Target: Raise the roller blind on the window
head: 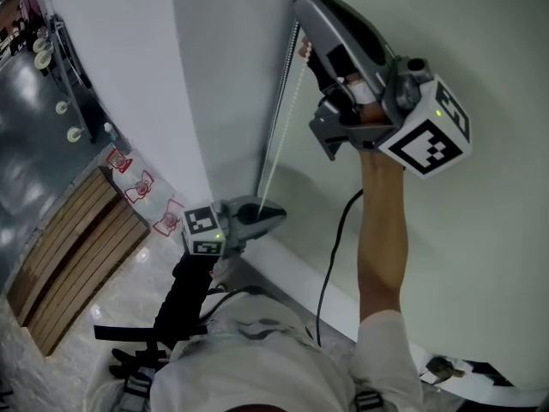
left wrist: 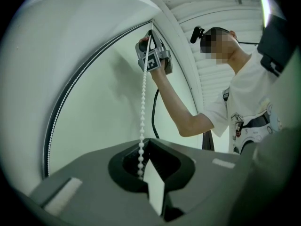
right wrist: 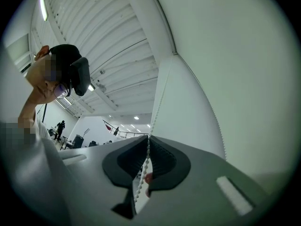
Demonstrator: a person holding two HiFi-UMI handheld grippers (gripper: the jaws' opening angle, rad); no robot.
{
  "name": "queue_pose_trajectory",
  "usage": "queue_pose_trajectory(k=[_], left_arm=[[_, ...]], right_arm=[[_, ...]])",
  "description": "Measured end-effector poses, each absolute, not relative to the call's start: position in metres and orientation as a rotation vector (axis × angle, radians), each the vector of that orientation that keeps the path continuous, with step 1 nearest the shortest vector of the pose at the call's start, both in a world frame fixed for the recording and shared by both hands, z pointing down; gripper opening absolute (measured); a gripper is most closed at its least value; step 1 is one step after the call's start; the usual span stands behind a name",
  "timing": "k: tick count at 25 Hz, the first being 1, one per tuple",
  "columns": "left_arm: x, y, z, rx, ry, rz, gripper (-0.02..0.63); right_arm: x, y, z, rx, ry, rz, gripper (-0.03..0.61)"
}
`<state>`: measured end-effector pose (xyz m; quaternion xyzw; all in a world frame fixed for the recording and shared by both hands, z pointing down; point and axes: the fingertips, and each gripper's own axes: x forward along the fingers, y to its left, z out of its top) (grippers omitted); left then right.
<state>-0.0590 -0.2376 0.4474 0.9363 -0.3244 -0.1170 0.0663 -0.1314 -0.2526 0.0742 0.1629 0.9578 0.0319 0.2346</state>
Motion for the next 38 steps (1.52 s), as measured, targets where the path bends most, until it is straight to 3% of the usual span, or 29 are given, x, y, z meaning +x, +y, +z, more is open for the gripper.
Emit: queue_pose_trajectory(k=[26, 38], left_arm=[[-0.050, -0.236, 0.444, 2.824, -0.929, -0.383, -0.002], [-0.055, -0.241, 0.438, 2.815, -0.948, -0.396, -0.002]], right_arm=[[-0.132, -0.240, 0.253, 0.402, 2.957, 0.042, 0.012], [-0.137, -0.235, 0.296, 0.432, 3.035, 0.055, 0.012]])
